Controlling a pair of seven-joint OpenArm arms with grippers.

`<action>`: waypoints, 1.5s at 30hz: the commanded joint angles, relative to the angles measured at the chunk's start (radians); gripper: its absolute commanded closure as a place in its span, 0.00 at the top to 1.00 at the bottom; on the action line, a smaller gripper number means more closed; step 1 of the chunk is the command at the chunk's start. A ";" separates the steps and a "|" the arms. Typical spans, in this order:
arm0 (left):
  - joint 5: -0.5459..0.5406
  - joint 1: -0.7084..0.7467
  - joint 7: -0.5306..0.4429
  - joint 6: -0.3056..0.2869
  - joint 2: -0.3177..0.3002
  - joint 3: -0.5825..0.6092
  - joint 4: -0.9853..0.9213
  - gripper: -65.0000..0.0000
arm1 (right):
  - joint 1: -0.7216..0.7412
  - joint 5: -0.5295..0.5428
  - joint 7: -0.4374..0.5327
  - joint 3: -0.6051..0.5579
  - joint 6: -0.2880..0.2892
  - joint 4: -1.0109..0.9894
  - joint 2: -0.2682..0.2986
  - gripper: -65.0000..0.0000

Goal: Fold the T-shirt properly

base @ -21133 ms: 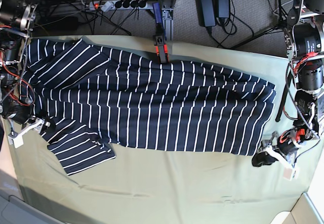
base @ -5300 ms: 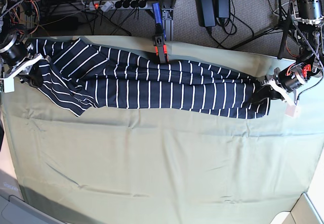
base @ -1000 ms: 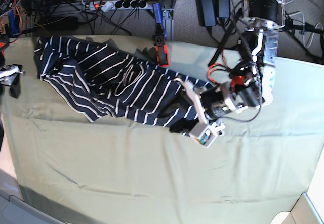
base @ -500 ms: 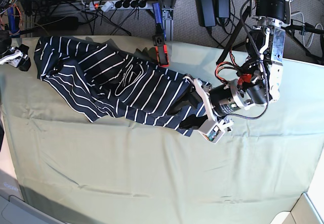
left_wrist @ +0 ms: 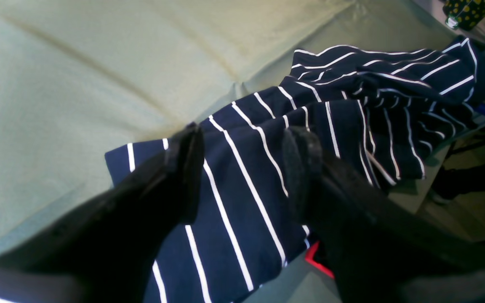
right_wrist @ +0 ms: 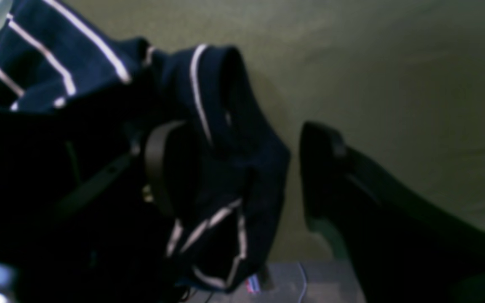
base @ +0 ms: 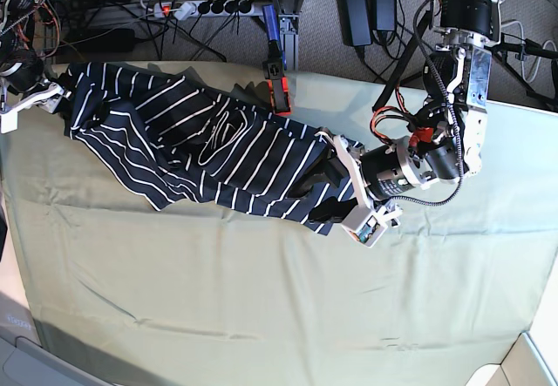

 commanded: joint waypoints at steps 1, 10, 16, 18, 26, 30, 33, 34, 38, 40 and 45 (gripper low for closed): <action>-0.017 -0.013 -0.025 -0.013 -0.001 -0.002 0.012 0.51 | 0.002 0.023 0.014 0.006 -0.004 0.013 0.014 0.62; -0.017 -0.011 -0.025 -0.013 0.000 -0.002 -0.016 0.51 | 0.003 0.029 0.019 0.005 -0.003 0.013 0.000 0.62; -0.017 -0.010 -0.025 -0.014 -0.001 -0.002 -0.016 0.51 | 0.008 0.030 0.019 -0.016 -0.002 0.013 -0.046 0.62; -0.016 -0.005 -0.025 -0.014 -0.001 -0.002 -0.016 0.51 | 0.008 0.031 0.023 -0.037 0.003 0.013 -0.058 0.62; -0.010 0.014 -0.025 -0.014 -0.009 -0.002 -0.016 0.51 | 0.009 0.033 0.039 -0.098 0.004 0.014 -0.089 0.62; -0.010 0.017 -0.025 -0.014 -0.009 -0.002 -0.016 0.51 | 0.008 0.034 0.039 -0.098 0.004 0.014 -0.089 0.62; -0.010 0.019 -0.025 -0.013 -0.009 -0.002 -0.016 0.51 | 0.008 0.034 0.039 -0.098 0.004 0.014 -0.089 0.62; -0.010 0.019 -0.025 -0.013 -0.009 -0.002 -0.016 0.51 | 0.008 0.034 0.039 -0.098 0.004 0.014 -0.089 0.62; -0.010 0.019 -0.026 -0.014 -0.009 -0.002 -0.016 0.51 | 0.008 0.061 0.048 -0.098 0.004 0.014 -0.089 0.49; -0.010 0.019 -0.026 -0.014 -0.009 -0.002 -0.016 0.51 | 0.008 0.074 0.060 -0.098 0.005 0.014 -0.089 0.36; -0.010 0.019 -0.025 -0.014 -0.009 -0.002 -0.016 0.51 | 0.008 0.096 0.088 -0.098 0.013 0.014 -0.089 0.00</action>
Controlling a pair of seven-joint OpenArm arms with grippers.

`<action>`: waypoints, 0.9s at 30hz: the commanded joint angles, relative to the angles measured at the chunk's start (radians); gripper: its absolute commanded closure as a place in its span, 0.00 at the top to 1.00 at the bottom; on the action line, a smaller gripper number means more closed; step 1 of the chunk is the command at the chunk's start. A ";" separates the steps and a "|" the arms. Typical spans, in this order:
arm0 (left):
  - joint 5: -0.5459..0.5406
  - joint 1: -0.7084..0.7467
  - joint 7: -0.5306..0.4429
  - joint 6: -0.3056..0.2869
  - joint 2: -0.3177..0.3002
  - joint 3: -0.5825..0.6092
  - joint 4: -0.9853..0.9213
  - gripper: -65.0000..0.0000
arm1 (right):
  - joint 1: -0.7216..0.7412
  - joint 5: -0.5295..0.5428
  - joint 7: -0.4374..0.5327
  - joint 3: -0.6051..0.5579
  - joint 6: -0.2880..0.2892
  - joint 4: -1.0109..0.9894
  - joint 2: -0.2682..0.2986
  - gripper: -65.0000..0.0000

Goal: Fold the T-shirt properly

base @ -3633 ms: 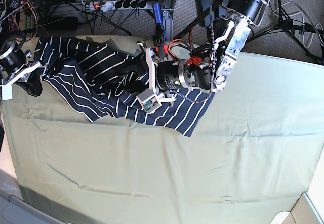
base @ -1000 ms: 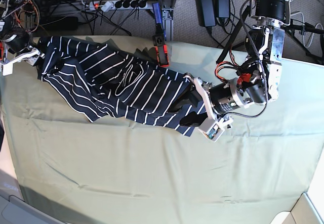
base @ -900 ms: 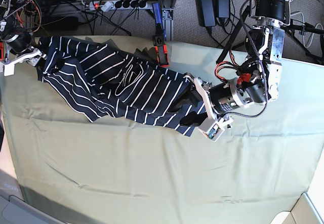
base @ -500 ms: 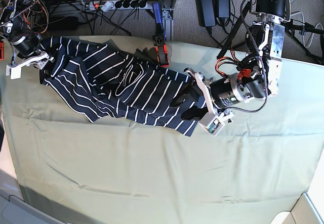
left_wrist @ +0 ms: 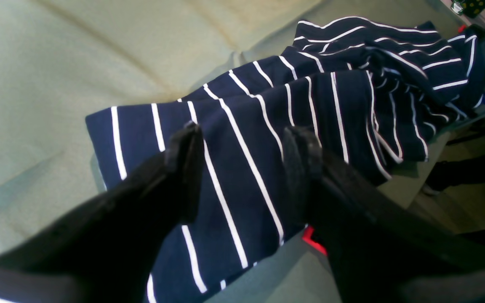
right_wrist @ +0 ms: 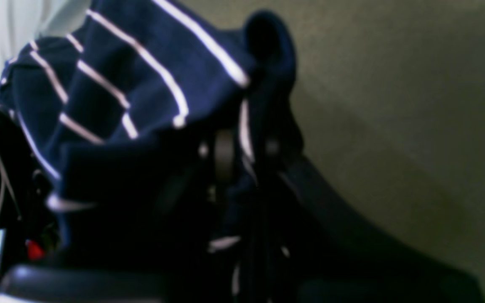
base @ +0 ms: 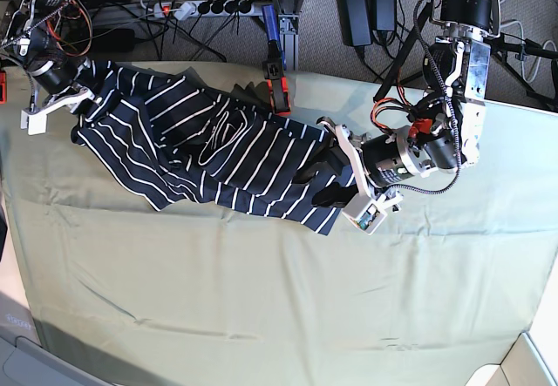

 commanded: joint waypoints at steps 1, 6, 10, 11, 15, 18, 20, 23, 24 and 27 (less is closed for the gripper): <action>-0.017 -0.014 -0.025 -0.014 -0.003 -0.001 0.014 0.51 | 0.000 0.018 0.005 0.003 0.007 0.011 0.011 0.00; 0.000 -0.017 -0.025 -0.013 -0.016 -0.002 0.014 0.51 | 0.000 0.009 0.025 0.003 0.008 0.011 0.012 0.00; -0.015 -0.019 -0.025 -0.013 -0.063 -0.020 0.014 0.51 | 0.000 0.000 0.046 0.003 0.008 0.011 0.014 0.00; -0.026 -0.019 -0.025 -0.013 -0.073 -0.028 0.014 0.51 | 0.002 -0.001 0.045 0.004 0.008 0.011 0.015 0.00; -0.033 -0.019 -0.025 -0.013 -0.097 -0.060 0.014 0.51 | 0.008 -0.007 0.046 0.013 0.008 0.011 0.019 0.00; -0.034 -0.019 -0.026 -0.014 -0.100 -0.090 0.014 0.51 | 0.019 -0.009 0.045 0.019 0.008 0.011 0.020 0.00; -0.042 -0.019 -0.025 -0.014 -0.100 -0.109 0.014 0.51 | 0.027 -0.010 0.044 0.019 0.008 0.011 0.020 0.00; -0.048 -0.019 -0.024 -0.014 -0.100 -0.142 0.014 0.51 | 0.033 -0.012 0.042 0.019 0.008 0.011 0.021 0.00; -0.053 -0.019 -0.022 -0.014 -0.100 -0.156 0.014 0.51 | 0.034 -0.012 0.042 0.019 0.008 0.011 0.021 0.00; -0.093 -0.019 -0.009 -0.015 -0.100 -0.200 0.014 0.51 | 0.033 -0.011 0.042 0.019 0.008 0.011 0.020 0.00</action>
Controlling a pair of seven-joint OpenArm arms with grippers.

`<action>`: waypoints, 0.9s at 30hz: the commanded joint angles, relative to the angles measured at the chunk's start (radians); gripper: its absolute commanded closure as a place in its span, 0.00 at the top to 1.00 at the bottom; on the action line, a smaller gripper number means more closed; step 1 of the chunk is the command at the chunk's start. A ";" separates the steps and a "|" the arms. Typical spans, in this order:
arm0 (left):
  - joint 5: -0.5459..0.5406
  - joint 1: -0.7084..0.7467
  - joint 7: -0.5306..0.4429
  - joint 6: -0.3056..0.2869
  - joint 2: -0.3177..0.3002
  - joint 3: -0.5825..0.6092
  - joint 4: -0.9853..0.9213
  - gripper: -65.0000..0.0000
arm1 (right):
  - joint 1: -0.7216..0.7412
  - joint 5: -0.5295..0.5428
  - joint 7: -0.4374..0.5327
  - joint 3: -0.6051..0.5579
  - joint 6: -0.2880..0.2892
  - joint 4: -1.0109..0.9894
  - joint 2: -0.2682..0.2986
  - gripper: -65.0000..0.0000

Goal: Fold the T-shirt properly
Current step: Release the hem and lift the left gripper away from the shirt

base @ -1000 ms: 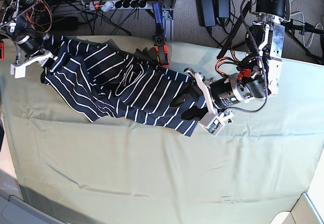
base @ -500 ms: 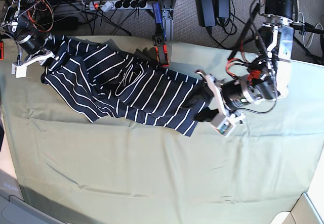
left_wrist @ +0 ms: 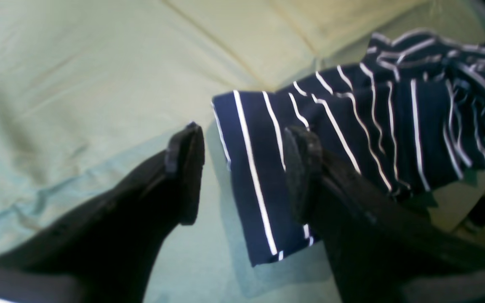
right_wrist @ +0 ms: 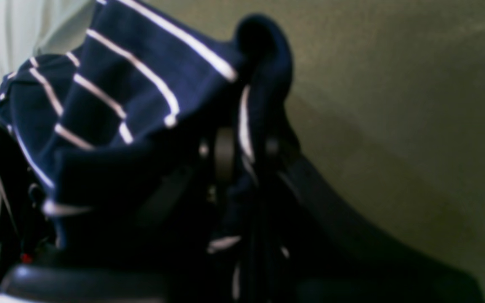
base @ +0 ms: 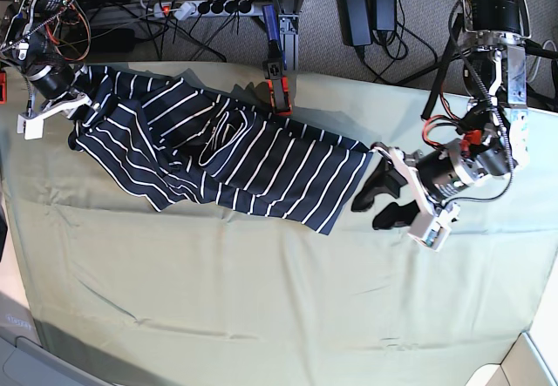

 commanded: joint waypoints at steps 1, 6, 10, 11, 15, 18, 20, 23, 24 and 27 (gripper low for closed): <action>-0.020 -0.016 -0.015 -0.018 -0.009 -0.019 0.014 0.51 | 0.006 0.024 0.019 0.008 0.008 0.014 0.018 0.00; -0.013 -0.011 -0.007 -0.019 -0.026 -0.049 0.014 0.51 | 0.005 0.042 0.010 0.008 0.008 0.047 0.018 0.00; 0.030 -0.002 -0.011 -0.019 -0.034 -0.049 0.014 0.51 | 0.005 0.039 -0.004 0.008 0.008 0.110 0.017 0.00; 0.040 0.003 -0.013 -0.019 -0.034 -0.049 0.014 0.51 | 0.005 0.037 -0.007 0.008 0.008 0.130 0.017 0.00; 0.039 0.041 -0.033 -0.019 -0.034 -0.049 0.014 0.51 | 0.005 0.017 -0.007 0.008 0.008 0.215 0.017 0.00; 0.039 0.072 -0.042 -0.019 -0.032 -0.049 0.014 0.51 | 0.005 0.011 -0.012 0.008 0.008 0.265 0.017 0.00; 0.039 0.091 -0.042 -0.019 -0.027 -0.048 0.014 0.51 | 0.005 0.012 -0.014 0.008 0.008 0.285 0.017 0.00; 0.039 0.125 -0.051 -0.019 -0.018 -0.047 0.014 0.51 | 0.006 0.012 -0.013 0.008 0.008 0.314 0.016 0.00; 0.040 0.137 -0.056 -0.019 -0.015 -0.047 0.014 0.51 | 0.008 0.012 -0.013 0.008 0.007 0.324 0.016 0.00; 0.071 0.169 -0.084 -0.019 -0.002 -0.047 0.014 0.51 | 0.014 0.027 -0.002 0.008 0.007 0.351 0.016 0.00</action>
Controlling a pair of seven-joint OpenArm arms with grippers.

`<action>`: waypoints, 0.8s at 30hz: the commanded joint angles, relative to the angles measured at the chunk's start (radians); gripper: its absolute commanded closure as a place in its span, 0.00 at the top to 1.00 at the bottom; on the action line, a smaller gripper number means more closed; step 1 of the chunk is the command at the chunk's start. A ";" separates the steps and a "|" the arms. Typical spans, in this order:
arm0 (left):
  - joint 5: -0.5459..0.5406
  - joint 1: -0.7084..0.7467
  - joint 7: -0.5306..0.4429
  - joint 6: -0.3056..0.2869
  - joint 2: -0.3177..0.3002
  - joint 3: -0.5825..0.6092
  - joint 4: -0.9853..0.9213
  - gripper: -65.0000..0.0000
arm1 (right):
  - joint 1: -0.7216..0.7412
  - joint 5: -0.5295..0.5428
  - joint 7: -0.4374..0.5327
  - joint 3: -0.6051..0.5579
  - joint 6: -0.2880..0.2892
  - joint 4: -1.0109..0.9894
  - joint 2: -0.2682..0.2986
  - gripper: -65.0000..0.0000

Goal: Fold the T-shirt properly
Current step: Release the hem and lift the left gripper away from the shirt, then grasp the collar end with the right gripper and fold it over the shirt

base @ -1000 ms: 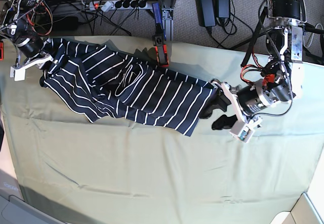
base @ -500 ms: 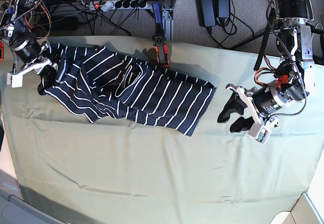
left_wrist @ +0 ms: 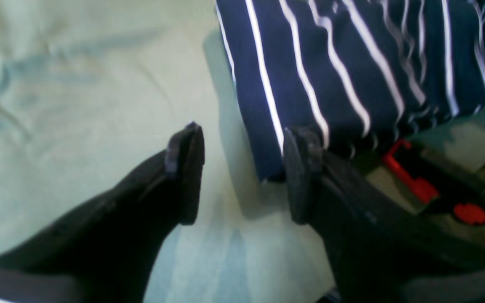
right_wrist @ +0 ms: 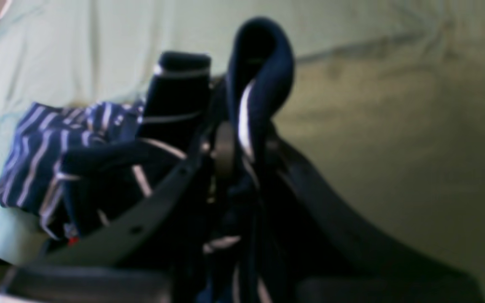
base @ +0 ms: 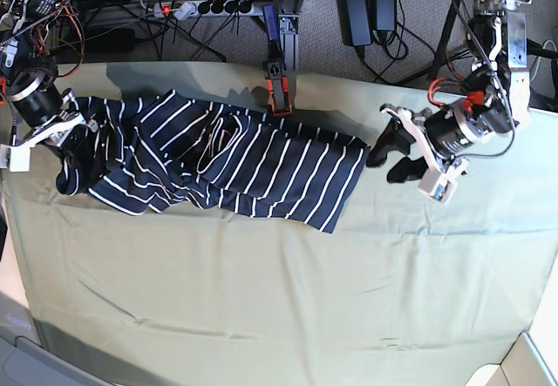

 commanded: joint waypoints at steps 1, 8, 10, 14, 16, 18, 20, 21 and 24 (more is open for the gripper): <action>-0.003 -0.003 -0.036 -0.017 0.000 -0.005 0.014 0.51 | 0.021 0.038 0.027 0.008 0.007 0.021 0.016 0.00; 0.041 0.006 -0.050 -0.017 0.010 0.028 0.005 0.51 | 0.111 0.044 0.023 -0.019 0.008 0.021 -0.030 0.00; 0.050 0.006 -0.055 -0.017 0.010 0.045 -0.016 0.51 | 0.135 0.038 0.022 -0.052 0.008 0.021 -0.051 0.00; 0.056 0.006 -0.090 -0.017 0.010 0.074 -0.076 0.51 | 0.174 0.010 0.024 -0.146 0.008 0.021 -0.087 0.00; 0.056 0.006 -0.099 -0.017 0.010 0.079 -0.097 0.51 | 0.191 0.005 0.024 -0.193 0.008 0.021 -0.106 0.00; 0.056 0.006 -0.106 -0.017 0.010 0.079 -0.106 0.51 | 0.211 -0.002 0.024 -0.242 0.008 0.021 -0.130 0.00; 0.056 0.003 -0.106 -0.017 0.010 0.079 -0.107 0.51 | 0.235 -0.010 0.025 -0.294 0.008 0.021 -0.163 0.00; 0.055 0.003 -0.110 -0.017 0.010 0.079 -0.107 0.51 | 0.245 -0.017 0.026 -0.319 0.008 0.021 -0.182 0.00; 0.055 0.003 -0.118 -0.017 0.010 0.079 -0.107 0.51 | 0.275 -0.045 0.028 -0.398 0.008 0.021 -0.243 0.00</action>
